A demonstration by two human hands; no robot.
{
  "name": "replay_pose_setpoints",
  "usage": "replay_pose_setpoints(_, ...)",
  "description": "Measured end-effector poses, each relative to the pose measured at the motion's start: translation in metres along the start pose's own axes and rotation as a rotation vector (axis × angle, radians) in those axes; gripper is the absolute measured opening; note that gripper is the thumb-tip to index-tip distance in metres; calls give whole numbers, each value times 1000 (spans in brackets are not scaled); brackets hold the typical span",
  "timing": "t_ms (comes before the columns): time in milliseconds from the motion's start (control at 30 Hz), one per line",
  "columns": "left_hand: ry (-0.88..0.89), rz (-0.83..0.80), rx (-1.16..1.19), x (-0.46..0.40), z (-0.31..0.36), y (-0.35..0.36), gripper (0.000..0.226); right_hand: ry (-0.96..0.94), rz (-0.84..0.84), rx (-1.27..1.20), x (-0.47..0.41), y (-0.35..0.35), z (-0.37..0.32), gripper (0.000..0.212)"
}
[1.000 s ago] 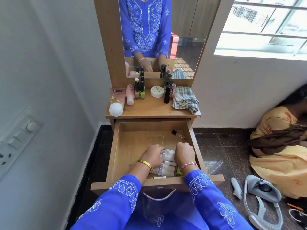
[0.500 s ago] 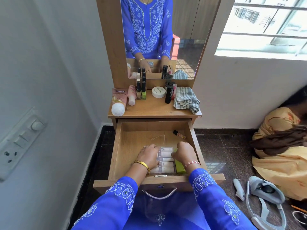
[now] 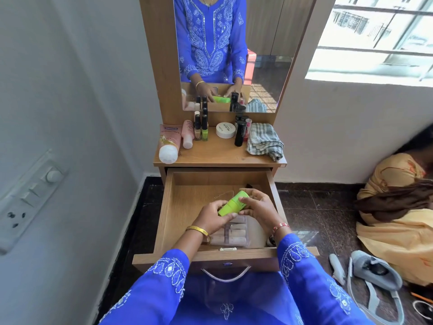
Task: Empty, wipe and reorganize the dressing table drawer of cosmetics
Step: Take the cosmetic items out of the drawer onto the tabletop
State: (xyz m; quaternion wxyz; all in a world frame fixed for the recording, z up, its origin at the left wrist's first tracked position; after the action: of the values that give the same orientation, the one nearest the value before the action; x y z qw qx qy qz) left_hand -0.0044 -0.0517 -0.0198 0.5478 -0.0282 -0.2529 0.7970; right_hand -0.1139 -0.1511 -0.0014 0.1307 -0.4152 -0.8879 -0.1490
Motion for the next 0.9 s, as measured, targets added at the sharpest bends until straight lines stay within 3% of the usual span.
replay_pose_setpoints(167,-5,45,144,0,1,-3,39,25,-14,-22,-4,-4,4,8)
replay_pose_setpoints(267,-24,171,277,-1,0,-9,28,59,-8,60,-4,-6,6,15)
replay_pose_setpoints(333,-17,286,308,-2,-1,-15,26,54,72,360,-3,-6,7,28)
replay_pose_setpoints(433,-15,352,241,-1,-2,-20,32,-44,209,1113,6,-6,-4,31)
replay_pose_setpoints(500,-5,346,207,-1,-2,-21,35,-58,205,1484,16,-3,-13,19)
replay_pose_setpoints(567,16,342,185,0,0,-20,35,27,139,1708,24,-2,-14,27)
replay_pose_setpoints(733,51,311,107,2,3,-18,29,282,-11,1852,30,0,3,35)
replay_pose_setpoints(900,48,333,93,2,2,-20,31,440,-42,1884,26,5,11,35)
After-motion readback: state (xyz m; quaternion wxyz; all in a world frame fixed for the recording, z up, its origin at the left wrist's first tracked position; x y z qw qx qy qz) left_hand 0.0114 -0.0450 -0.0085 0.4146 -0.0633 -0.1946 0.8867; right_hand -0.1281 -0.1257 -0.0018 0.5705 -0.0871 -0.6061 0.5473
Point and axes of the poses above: each hand's wrist, its own x-axis away from the middle knuckle, its own y-axis out of the palm, z = x × y, the point moved 3 cm from there along -x, towards the middle knuckle, and after that the axes turned 1 degree about -z, right-handed, at the moved point
